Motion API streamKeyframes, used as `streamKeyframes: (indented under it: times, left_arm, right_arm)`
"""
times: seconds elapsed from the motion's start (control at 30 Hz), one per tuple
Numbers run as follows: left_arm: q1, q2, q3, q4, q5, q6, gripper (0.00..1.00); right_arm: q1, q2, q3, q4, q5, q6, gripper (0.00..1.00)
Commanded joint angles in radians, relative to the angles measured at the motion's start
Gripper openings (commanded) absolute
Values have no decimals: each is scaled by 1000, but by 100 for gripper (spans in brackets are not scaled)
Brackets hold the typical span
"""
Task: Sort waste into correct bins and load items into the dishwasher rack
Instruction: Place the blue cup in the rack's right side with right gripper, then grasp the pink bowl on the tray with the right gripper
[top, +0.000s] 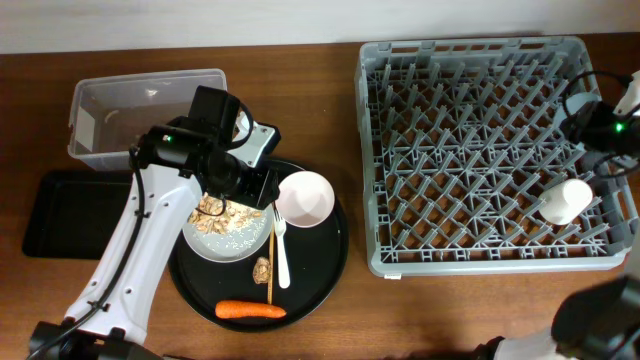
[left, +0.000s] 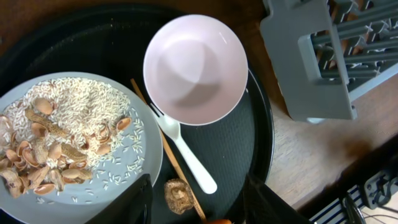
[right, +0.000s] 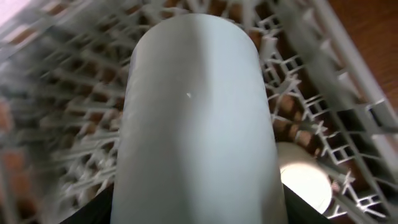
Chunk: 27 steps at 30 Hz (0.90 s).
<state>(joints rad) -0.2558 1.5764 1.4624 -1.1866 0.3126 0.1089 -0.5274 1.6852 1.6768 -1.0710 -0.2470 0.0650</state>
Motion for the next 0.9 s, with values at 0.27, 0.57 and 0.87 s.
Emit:
streamKeyframes:
  times: [0.27,0.57,0.87]
  left_arm:
    - [3,2,5,-4,-7,5,46]
    - [3,2,5,-4,-7,5,47]
    - [3,2,5,-4,-7,5,46]
  right_arm:
    - [-5,164,90,19,280,83,7]
    - [-19,215,90,-56,315,98,8]
    - [-24,269,90,-42,300,98,8]
